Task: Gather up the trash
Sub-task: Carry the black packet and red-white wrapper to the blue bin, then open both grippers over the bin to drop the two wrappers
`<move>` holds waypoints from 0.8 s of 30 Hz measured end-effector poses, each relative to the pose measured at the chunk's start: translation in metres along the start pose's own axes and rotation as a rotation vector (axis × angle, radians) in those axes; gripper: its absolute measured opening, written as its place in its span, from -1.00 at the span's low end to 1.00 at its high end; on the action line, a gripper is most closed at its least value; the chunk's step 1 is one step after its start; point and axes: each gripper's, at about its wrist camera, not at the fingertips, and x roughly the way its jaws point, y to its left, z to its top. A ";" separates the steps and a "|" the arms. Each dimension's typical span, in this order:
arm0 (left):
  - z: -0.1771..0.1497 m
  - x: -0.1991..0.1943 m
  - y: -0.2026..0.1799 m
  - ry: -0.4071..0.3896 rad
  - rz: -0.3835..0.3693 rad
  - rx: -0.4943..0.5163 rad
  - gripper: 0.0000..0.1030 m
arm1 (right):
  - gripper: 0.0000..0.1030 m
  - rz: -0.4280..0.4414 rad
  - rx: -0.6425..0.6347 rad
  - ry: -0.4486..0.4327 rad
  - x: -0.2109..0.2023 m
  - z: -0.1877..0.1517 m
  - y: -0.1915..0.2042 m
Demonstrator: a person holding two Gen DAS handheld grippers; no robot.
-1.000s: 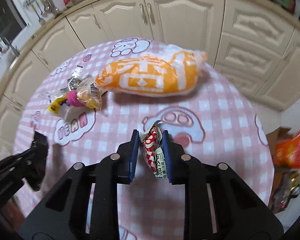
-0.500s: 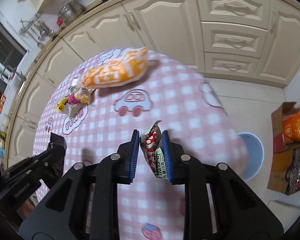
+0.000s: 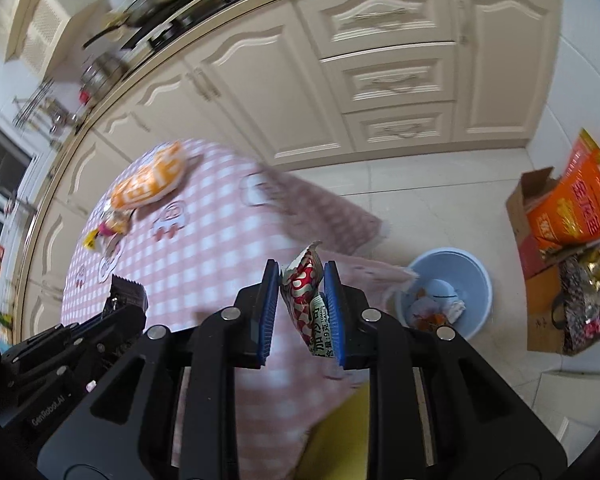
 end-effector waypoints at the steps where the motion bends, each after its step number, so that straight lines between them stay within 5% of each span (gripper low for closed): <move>1: 0.001 0.003 -0.009 0.007 -0.005 0.014 -0.78 | -0.54 -0.004 0.014 -0.006 -0.003 0.000 -0.009; 19: 0.013 0.064 -0.158 0.063 -0.012 0.215 -0.75 | -0.54 -0.067 0.256 -0.036 -0.033 -0.020 -0.160; 21: 0.015 0.068 -0.167 0.054 -0.001 0.229 -0.37 | -0.54 -0.076 0.276 -0.029 -0.032 -0.024 -0.172; 24: 0.016 0.076 -0.172 0.072 0.000 0.231 -0.22 | -0.51 -0.091 0.284 -0.016 -0.030 -0.029 -0.182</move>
